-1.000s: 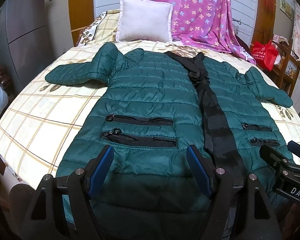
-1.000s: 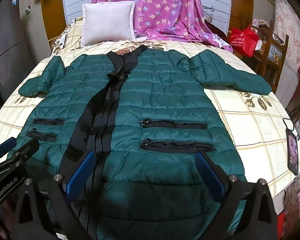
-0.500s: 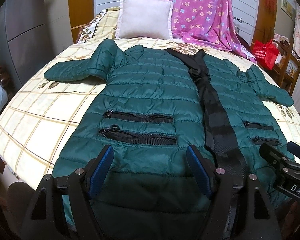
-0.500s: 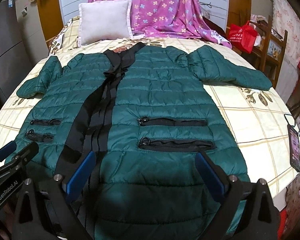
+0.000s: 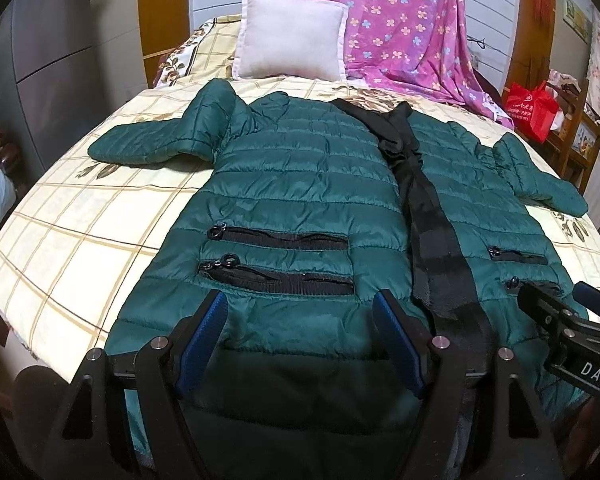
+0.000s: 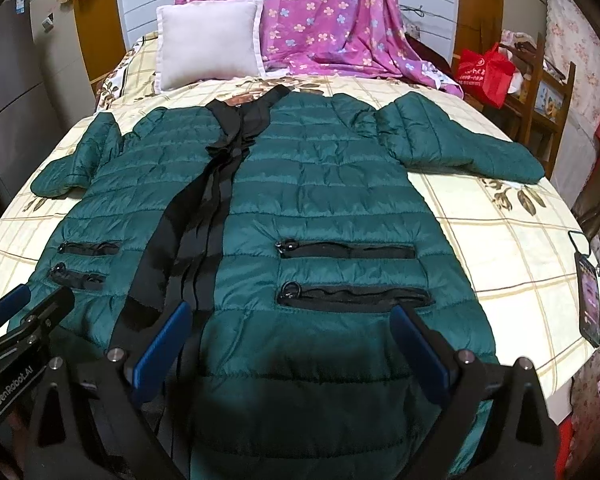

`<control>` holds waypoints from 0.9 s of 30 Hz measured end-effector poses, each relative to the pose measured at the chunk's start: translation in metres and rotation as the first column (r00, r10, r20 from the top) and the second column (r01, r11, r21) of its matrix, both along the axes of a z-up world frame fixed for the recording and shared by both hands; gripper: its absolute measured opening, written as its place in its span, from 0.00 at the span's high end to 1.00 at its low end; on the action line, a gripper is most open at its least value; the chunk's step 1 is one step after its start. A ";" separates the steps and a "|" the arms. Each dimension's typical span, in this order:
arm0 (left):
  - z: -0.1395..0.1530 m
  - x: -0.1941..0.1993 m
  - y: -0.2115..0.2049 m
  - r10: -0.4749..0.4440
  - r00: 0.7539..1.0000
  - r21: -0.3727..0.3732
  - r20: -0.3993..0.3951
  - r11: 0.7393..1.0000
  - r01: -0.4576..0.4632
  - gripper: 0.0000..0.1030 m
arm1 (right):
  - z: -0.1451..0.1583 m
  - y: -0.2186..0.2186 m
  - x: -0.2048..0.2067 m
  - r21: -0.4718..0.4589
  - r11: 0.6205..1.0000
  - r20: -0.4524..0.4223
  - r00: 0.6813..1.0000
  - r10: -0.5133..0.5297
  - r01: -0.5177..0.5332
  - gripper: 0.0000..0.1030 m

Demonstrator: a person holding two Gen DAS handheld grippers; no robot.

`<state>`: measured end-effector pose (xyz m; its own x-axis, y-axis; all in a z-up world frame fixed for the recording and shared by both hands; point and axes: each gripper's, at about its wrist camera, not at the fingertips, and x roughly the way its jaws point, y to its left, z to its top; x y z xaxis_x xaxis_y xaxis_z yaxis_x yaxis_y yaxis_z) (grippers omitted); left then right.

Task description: Fold large clothes

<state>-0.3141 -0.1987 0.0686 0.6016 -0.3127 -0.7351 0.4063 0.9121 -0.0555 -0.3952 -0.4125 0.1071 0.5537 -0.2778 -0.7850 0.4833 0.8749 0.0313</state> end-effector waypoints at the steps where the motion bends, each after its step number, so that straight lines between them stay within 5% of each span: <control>1: 0.000 0.000 0.000 0.000 1.000 0.001 -0.002 1.000 0.000 0.50 | 0.000 0.000 0.000 0.003 1.000 0.000 1.000 0.000 0.000 0.02; 27: -0.005 0.003 -0.003 -0.006 1.000 0.012 -0.031 1.000 0.006 0.50 | -0.006 -0.006 0.006 0.041 0.999 -0.001 1.000 -0.014 0.014 0.02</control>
<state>-0.3115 -0.2013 0.0635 0.5766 -0.3075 -0.7569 0.4103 0.9102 -0.0572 -0.3892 -0.4188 0.1007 0.5492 -0.2527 -0.7966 0.4954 0.8661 0.0667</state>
